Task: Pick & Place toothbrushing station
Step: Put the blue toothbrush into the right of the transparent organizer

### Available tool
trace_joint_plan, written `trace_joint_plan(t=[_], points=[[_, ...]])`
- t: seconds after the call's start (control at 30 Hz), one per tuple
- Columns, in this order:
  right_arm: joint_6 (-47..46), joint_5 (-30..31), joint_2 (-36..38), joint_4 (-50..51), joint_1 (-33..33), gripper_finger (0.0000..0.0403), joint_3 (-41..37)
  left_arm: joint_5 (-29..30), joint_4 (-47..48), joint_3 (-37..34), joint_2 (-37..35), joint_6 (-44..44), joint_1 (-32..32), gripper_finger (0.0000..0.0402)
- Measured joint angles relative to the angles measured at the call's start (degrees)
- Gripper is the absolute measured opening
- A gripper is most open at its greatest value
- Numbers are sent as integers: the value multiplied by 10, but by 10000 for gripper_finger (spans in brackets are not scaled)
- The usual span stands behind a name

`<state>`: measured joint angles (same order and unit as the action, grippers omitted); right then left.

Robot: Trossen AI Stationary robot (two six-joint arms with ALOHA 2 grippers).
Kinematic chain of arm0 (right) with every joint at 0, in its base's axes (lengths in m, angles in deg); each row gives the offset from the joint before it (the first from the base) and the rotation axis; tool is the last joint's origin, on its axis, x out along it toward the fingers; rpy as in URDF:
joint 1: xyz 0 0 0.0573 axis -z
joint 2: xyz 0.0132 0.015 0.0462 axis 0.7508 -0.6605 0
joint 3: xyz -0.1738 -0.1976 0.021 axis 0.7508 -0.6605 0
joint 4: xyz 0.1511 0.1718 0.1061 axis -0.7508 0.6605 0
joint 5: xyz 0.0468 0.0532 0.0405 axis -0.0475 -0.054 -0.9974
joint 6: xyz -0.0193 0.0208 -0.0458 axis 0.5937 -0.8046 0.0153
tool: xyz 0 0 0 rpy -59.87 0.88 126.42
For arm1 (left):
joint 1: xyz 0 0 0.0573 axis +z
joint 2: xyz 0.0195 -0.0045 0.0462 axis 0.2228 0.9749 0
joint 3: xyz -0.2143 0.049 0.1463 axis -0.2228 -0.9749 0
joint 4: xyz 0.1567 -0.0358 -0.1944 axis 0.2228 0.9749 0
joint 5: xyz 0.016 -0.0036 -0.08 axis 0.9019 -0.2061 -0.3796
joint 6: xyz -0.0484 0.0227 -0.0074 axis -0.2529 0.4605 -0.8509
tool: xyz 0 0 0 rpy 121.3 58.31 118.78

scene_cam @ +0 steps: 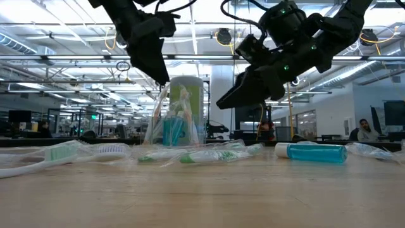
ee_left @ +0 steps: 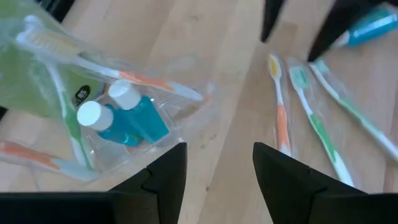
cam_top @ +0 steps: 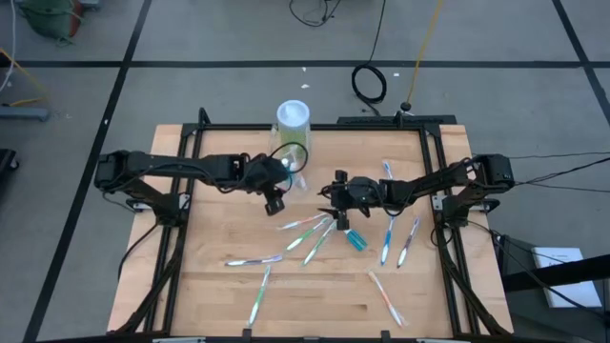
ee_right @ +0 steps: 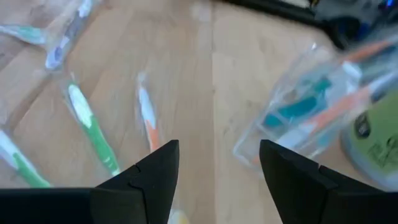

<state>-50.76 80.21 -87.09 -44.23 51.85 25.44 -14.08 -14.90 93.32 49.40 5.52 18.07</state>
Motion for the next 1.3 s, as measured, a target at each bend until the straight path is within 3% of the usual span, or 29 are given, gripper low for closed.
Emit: trace_joint_plan(t=[0.1, 0.27, 0.43, 0.57, 0.73, 0.97, 1.17, 1.3], points=[[-45, 54, 7, 53, 0, 213, 0, 0, 8, 0, 0, 17, -8, 191], [-115, 198, 70, 279, 1, 212, 0, 0, 7, 0, 0, 13, -15, 191], [-270, 297, 135, 452, 10, 212, 0, 0, -10, 0, 0, 17, -15, 191], [-380, 367, 159, 534, 37, 212, 0, 0, -23, 0, 0, 17, -15, 191], [-424, 322, 163, 553, 102, 212, -19, 0, -34, 0, 0, 18, -15, 191], [-466, 305, 163, 484, 177, 212, -105, 1, -35, 0, 0, 38, -15, 191], [-460, 272, 164, 363, 205, 208, -166, 1, -35, 0, 0, 52, -15, 191], [-455, 270, 164, 325, 206, 174, -195, 1, -35, 0, 0, 53, -15, 191]])
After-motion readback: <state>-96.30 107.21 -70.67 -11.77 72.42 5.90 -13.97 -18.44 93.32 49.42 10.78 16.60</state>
